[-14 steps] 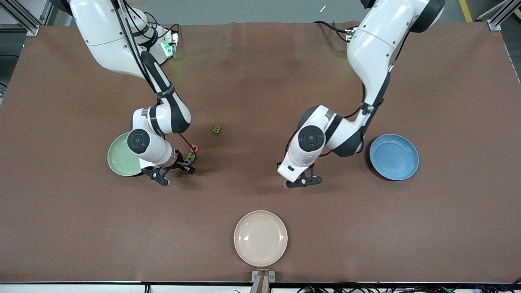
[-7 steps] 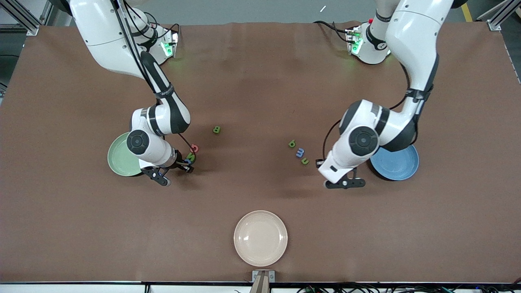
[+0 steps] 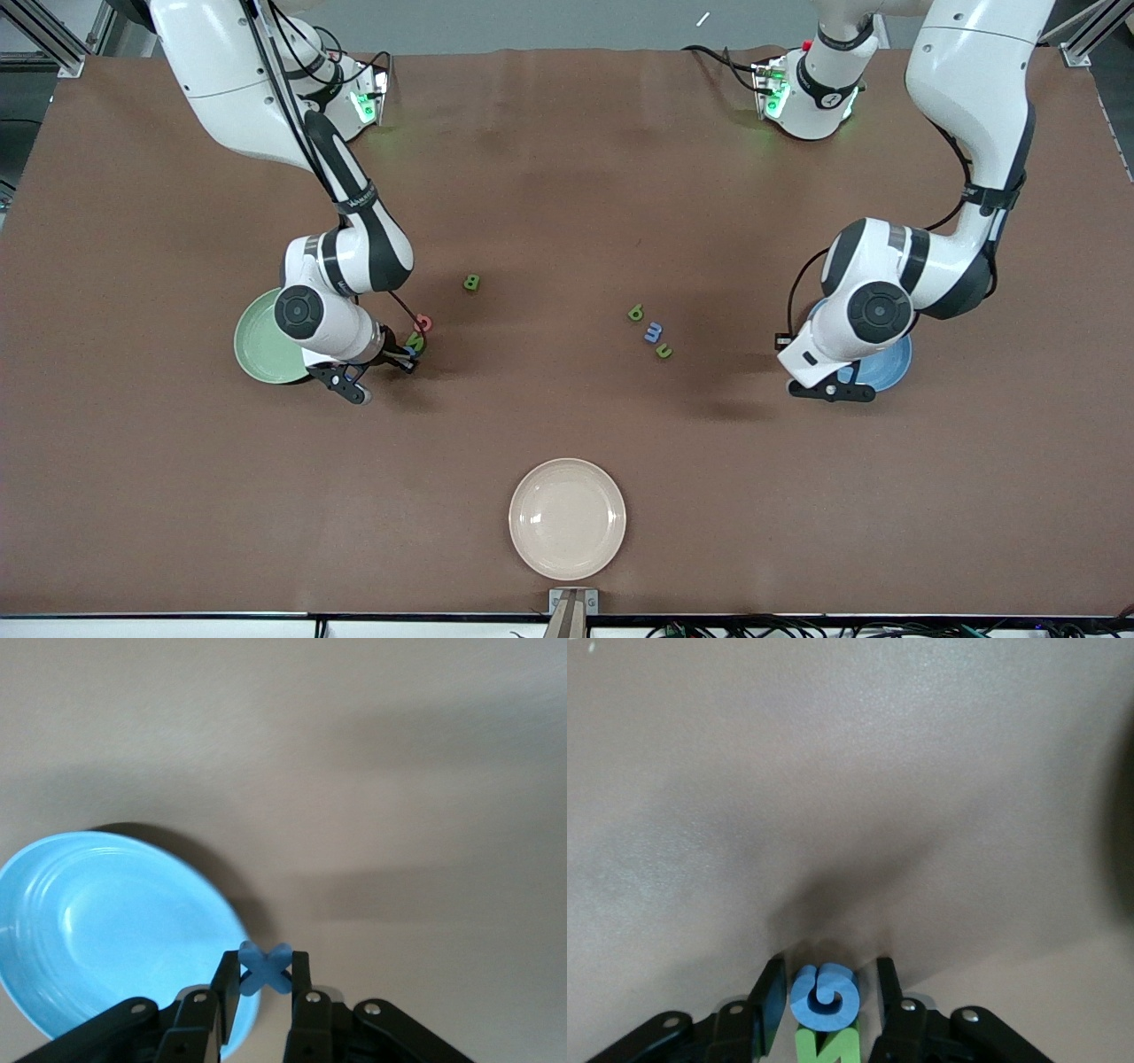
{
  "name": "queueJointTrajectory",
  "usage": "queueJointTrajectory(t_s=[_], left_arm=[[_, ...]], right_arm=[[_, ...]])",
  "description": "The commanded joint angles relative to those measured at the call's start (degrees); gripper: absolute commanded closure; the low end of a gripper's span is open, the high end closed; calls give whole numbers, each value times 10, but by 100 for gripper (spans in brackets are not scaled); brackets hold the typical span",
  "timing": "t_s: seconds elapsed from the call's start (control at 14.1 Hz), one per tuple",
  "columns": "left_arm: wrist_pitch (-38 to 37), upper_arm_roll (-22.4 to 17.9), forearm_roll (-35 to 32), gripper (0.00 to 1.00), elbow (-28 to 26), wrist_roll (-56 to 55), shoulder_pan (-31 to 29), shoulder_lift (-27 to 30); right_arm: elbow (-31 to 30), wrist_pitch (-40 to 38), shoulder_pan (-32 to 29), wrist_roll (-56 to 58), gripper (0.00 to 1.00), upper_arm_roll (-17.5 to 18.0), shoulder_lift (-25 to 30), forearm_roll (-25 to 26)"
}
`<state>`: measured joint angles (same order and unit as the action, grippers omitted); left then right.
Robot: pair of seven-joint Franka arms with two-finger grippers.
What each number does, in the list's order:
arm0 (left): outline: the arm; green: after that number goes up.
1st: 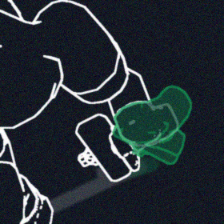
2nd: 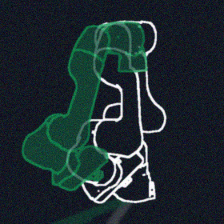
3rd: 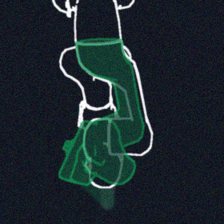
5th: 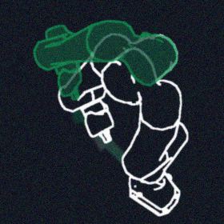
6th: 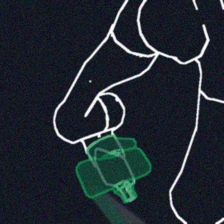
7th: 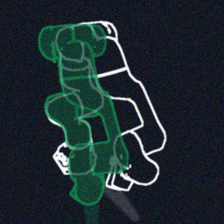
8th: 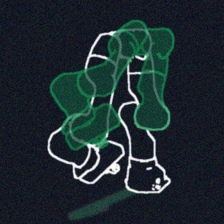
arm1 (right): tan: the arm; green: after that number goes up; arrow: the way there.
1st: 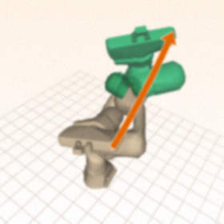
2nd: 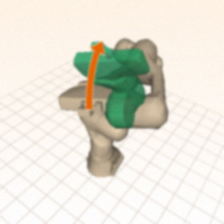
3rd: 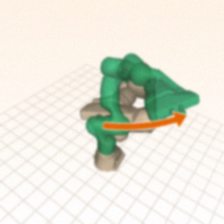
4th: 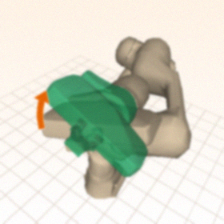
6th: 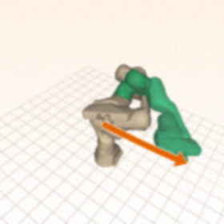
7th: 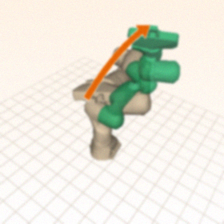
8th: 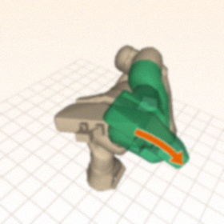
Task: Sort upper and lower case letters into plates
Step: 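Drop the x in the blue plate while the right gripper drops G in green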
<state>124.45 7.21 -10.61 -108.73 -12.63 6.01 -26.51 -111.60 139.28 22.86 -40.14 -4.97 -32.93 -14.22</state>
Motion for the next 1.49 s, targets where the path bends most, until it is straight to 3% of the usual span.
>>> queueJointTrajectory(t_s=[0.0,0.07,0.14,0.71,0.99,1.35,1.42], left_arm=[[36,5,-11,90,-61,41,-30,39],[39,5,-11,90,-69,55,-41,43],[40,6,-11,90,-76,71,-54,46],[109,6,-11,90,-144,132,-107,48],[129,5,-11,90,-171,142,-119,54],[130,5,-11,87,-177,142,-120,54],[130,5,-11,85,-177,142,-120,54]], right_arm=[[-10,-4,-2,-2,86,2,2,-6],[-10,-4,-2,-1,96,2,3,-6],[-10,-9,-4,4,99,1,8,-6],[87,-268,-159,184,99,1,48,-5],[79,-269,-221,302,97,-1,43,-4],[14,-179,-216,308,95,-1,39,1],[13,-177,-214,308,91,-1,39,2]])
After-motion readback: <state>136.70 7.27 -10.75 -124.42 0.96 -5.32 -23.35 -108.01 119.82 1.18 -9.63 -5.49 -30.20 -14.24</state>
